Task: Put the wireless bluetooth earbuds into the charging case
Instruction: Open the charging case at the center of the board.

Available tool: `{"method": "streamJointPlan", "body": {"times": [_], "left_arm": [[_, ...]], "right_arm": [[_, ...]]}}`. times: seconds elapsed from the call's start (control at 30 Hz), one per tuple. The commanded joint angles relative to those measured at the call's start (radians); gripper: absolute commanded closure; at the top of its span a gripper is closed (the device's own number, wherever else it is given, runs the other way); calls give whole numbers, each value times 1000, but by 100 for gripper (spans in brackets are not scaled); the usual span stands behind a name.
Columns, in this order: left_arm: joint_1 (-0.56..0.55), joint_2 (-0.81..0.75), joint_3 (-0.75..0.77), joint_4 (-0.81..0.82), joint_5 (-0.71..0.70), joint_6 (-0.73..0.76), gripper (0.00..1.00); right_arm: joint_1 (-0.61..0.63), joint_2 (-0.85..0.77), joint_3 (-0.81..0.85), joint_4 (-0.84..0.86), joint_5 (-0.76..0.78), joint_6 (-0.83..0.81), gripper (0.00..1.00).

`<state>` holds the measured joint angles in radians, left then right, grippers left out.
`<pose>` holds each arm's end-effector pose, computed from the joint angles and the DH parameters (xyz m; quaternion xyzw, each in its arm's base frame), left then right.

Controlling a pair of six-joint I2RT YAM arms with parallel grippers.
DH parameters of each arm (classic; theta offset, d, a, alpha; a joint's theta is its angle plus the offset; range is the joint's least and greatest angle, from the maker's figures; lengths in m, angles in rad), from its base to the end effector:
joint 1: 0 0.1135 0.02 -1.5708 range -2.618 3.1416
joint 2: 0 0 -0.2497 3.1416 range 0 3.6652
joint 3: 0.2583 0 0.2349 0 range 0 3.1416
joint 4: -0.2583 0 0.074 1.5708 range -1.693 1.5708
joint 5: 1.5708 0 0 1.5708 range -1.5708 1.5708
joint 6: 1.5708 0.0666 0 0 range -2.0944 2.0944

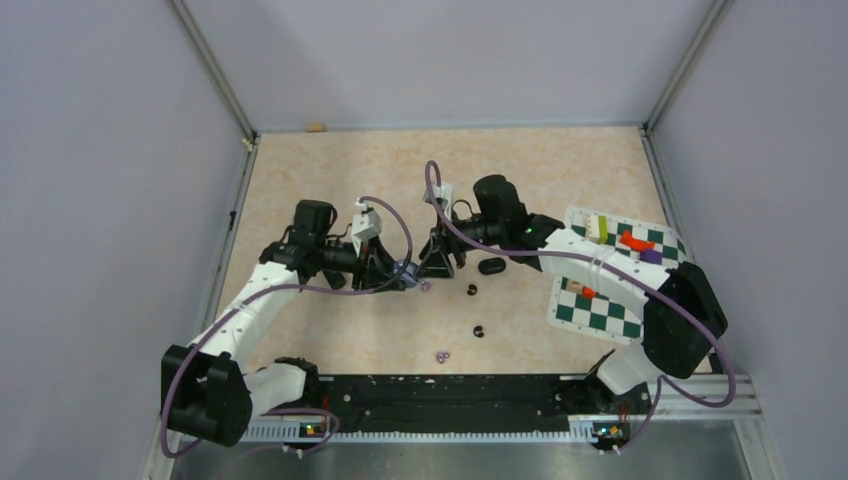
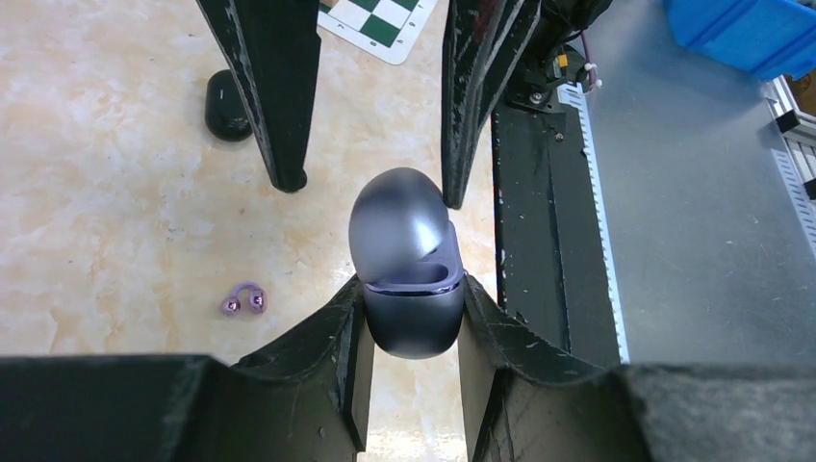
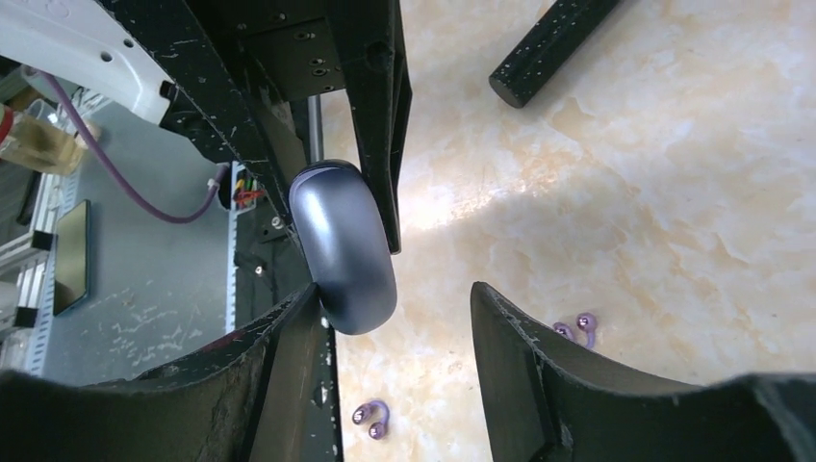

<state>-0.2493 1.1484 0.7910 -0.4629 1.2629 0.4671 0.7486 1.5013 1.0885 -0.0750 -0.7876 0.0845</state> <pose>0.1933 -0.1147 0.2491 0.4659 0.6275 -0.5138 0.3538 0.2182 0.2671 0.2697 -0.4449 0.6837 0.4933 0.3022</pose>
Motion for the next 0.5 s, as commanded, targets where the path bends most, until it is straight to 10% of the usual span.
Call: {"method": "streamJointPlan", "body": {"times": [0.0,0.47], "left_arm": [[-11,-19,14,2,100,8,100],[16,-27,38,6,78,1,100]], "right_arm": [[-42,-52,35,38,123,-41,43],[-70,-170,49,-28,143,-153,41]]}}
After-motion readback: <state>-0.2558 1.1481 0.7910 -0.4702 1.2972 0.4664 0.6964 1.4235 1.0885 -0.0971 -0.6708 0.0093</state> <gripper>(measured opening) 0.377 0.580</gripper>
